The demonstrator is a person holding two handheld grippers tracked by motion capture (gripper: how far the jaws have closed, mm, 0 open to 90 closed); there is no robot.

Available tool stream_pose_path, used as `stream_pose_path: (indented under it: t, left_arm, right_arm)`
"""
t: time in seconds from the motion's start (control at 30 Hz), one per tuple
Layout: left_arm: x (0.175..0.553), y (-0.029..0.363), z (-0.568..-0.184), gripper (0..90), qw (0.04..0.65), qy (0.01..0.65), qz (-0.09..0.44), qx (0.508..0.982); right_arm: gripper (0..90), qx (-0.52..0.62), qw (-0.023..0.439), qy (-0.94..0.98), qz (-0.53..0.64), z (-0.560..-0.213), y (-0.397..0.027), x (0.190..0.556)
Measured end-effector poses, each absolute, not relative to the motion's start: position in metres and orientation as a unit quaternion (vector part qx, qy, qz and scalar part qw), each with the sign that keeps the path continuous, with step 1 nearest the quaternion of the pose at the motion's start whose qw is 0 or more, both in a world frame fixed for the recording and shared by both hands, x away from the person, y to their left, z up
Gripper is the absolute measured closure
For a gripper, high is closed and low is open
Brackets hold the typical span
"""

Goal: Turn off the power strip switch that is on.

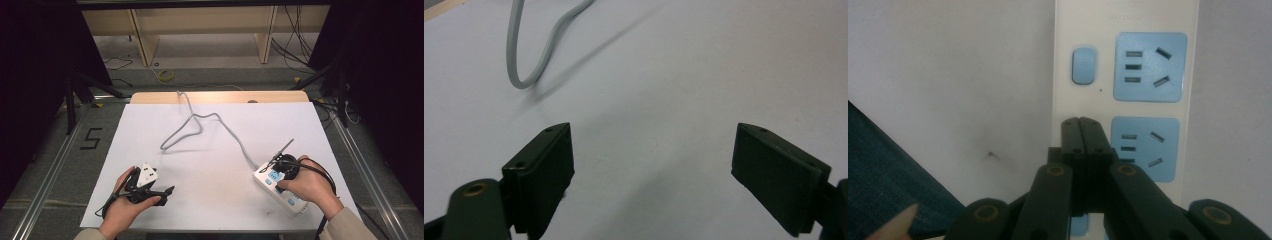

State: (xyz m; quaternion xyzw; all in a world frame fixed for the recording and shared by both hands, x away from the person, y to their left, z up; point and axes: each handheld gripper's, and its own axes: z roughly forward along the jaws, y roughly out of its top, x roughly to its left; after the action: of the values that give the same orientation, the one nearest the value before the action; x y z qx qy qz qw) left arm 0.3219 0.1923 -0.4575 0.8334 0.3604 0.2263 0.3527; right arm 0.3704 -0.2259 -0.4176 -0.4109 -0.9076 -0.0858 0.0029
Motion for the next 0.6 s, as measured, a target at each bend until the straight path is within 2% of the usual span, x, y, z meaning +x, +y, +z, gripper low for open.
stream_pose_path:
  t: [0.6]
  left_arm:
    - [0.3220,0.1920,-0.4574,16.6,0.352,0.360,0.227,0.834]
  right_arm:
    - [90.0,-0.406,0.010,-0.911,-0.072,-0.4217,-0.2231,0.3696]
